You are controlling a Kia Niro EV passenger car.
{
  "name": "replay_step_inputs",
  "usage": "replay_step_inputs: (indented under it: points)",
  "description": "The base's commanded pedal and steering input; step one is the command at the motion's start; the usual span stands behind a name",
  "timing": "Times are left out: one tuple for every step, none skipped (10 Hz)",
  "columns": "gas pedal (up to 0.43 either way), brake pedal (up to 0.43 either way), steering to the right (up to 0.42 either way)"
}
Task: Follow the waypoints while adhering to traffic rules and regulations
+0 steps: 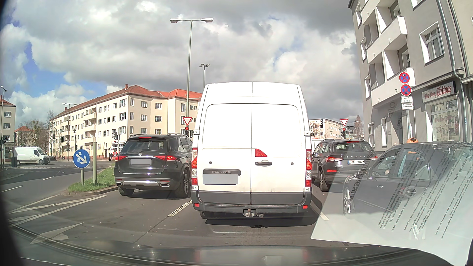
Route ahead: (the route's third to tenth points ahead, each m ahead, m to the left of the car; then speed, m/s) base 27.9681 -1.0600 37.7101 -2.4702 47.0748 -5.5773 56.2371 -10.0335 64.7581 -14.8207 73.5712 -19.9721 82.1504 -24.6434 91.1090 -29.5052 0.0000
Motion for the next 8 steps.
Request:
replay_step_inputs:
  points:
    - [0.000,0.390,-0.014]
    - [0.000,0.390,-0.014]
    - [0.000,0.390,-0.014]
    - [0.000,0.390,-0.014]
    - [0.000,0.390,-0.014]
    - [0.000,0.390,-0.014]
    - [0.000,0.390,-0.014]
    - [0.000,0.390,-0.014]
